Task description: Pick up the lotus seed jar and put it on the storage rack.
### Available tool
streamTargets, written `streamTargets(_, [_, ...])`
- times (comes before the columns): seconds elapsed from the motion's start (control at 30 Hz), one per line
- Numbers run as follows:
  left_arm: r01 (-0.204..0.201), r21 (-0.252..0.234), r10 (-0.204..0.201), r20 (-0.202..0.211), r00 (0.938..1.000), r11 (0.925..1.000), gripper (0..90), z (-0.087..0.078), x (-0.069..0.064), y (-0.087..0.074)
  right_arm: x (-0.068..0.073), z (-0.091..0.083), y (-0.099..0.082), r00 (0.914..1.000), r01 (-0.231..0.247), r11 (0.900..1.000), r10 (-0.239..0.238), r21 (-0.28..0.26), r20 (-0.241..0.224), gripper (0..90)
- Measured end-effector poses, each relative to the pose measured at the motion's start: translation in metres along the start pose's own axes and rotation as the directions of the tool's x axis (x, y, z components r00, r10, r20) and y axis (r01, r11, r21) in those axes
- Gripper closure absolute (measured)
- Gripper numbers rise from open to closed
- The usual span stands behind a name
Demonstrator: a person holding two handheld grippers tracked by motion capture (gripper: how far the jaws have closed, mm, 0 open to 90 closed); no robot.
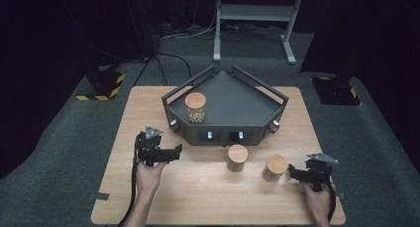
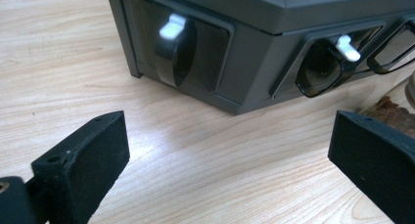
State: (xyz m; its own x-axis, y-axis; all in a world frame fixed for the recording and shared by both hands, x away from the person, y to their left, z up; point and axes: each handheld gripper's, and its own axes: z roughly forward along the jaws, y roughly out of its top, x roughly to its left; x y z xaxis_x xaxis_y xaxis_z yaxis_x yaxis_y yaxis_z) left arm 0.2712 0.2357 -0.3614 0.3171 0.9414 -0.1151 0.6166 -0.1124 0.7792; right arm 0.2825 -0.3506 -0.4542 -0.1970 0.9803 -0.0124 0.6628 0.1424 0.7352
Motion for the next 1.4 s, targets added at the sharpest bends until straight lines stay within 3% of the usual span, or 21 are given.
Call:
streamTargets(0.77, [-0.018,0.032,0.018,-0.008,0.9998,0.9993,2.1,0.019,-0.01,-0.018,0.0,0.0,0.0,1.0,0.0,1.0,0.0,0.0,0.0,2.2])
streamTargets(1.4, [-0.026,0.083,0.024,0.022,0.9995,0.9962,2.1,0.037,-0.013,-0.026,0.0,0.0,0.0,1.0,0.0,1.0,0.0,0.0,0.0,2.2])
